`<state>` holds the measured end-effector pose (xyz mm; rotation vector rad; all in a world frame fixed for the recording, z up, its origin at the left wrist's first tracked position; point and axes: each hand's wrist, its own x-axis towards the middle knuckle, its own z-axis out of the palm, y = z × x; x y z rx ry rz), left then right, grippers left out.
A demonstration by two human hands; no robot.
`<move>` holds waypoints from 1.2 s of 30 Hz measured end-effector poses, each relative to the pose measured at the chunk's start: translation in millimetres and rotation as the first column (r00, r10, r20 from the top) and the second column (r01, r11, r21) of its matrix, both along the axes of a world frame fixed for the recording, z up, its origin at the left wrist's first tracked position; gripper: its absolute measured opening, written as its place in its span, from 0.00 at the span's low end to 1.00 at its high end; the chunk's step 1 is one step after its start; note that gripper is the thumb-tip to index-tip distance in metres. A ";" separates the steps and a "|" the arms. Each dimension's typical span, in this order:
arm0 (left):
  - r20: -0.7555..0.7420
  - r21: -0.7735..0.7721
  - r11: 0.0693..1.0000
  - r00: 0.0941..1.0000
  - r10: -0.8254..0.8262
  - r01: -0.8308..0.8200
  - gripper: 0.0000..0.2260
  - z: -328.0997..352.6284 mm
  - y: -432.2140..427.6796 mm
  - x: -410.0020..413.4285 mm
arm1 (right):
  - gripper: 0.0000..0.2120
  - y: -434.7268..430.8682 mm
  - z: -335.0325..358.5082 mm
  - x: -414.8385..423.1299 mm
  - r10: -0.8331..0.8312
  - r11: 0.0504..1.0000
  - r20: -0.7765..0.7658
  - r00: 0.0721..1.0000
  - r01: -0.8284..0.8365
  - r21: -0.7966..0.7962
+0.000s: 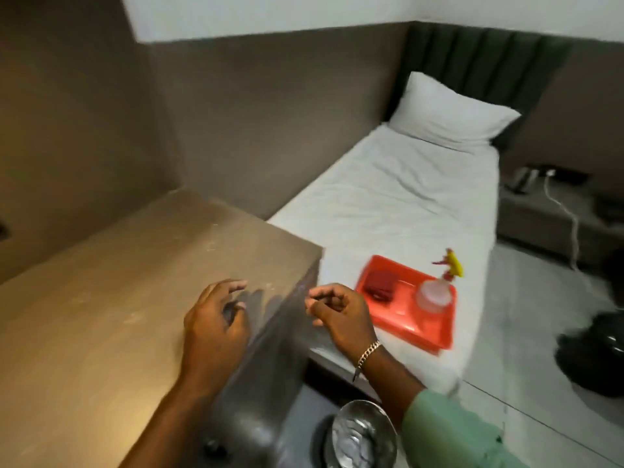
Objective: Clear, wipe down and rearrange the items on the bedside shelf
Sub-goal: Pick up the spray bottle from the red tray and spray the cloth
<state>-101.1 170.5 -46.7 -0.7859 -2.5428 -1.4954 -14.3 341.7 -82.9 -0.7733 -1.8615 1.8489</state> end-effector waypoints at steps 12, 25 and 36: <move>0.141 -0.353 0.860 0.929 -0.341 0.369 0.21 -191.5 310.1 70.5 | 0.19 321.2 -180.7 98.4 -0.568 0.823 0.314 0.761 0.520 0.228; 0.332 -0.750 0.437 0.854 -0.400 0.496 0.40 -277.1 345.0 89.2 | 0.33 446.8 -221.0 20.3 -0.264 0.914 0.117 0.957 0.210 0.347; -0.025 -0.382 0.920 0.996 0.081 -0.084 0.21 -94.1 221.6 69.7 | 0.38 308.3 -96.6 12.6 0.374 0.886 -0.059 0.926 -0.338 0.318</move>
